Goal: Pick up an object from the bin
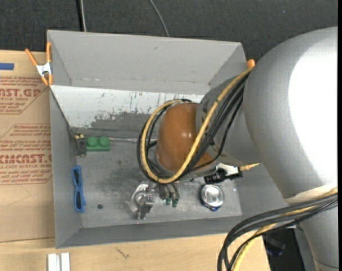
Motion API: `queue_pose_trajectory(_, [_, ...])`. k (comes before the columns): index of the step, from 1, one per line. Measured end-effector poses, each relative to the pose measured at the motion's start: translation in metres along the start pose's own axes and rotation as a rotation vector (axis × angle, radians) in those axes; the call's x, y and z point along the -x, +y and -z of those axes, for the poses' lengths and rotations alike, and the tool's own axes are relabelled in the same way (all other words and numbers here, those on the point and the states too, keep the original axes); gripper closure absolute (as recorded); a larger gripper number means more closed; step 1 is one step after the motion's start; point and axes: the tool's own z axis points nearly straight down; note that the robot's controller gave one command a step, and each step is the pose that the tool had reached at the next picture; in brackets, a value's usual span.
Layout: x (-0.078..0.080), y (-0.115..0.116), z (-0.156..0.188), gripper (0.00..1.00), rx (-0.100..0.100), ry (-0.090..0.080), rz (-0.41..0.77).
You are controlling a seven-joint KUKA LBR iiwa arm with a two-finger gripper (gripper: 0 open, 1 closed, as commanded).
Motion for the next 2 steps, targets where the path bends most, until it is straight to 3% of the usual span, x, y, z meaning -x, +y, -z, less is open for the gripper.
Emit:
queue_pose_trajectory(1, [0.001, -0.001, 0.001, 1.0, 0.001, -0.003, -0.002])
queue_pose_trajectory(2, [0.011, -0.002, 0.143, 1.0, 0.001, 0.0, 0.04])
